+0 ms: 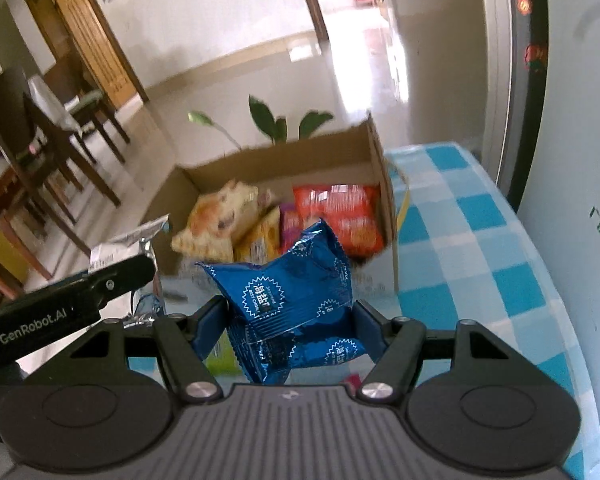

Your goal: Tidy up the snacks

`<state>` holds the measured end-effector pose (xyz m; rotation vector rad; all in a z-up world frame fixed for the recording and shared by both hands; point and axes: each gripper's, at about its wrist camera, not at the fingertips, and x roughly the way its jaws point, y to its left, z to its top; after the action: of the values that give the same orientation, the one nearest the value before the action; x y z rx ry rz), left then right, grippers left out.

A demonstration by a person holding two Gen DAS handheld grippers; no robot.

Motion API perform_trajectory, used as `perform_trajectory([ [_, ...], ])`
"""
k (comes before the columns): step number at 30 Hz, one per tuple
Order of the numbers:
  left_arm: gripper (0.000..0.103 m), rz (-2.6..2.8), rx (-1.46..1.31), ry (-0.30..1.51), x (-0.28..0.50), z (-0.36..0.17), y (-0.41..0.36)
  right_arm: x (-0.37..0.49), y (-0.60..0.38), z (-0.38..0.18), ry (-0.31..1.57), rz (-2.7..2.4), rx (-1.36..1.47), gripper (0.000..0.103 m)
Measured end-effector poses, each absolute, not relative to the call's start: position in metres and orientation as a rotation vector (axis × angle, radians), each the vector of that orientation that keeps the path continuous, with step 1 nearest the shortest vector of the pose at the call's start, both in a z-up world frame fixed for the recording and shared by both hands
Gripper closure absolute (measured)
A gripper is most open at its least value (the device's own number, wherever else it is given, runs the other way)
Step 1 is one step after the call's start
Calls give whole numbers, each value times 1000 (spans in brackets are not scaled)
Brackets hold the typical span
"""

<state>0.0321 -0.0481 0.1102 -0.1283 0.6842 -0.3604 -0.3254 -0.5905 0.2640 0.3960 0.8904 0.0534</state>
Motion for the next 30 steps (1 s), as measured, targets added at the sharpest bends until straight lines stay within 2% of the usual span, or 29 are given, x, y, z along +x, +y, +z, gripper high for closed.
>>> perform_trajectory([
  [12, 41, -354, -146, 655, 79, 121, -48, -303, -622, 280, 718, -9, 503, 30],
  [30, 41, -275, -131, 696, 150, 97, -43, -249, -597, 249, 737, -1, 612, 30],
])
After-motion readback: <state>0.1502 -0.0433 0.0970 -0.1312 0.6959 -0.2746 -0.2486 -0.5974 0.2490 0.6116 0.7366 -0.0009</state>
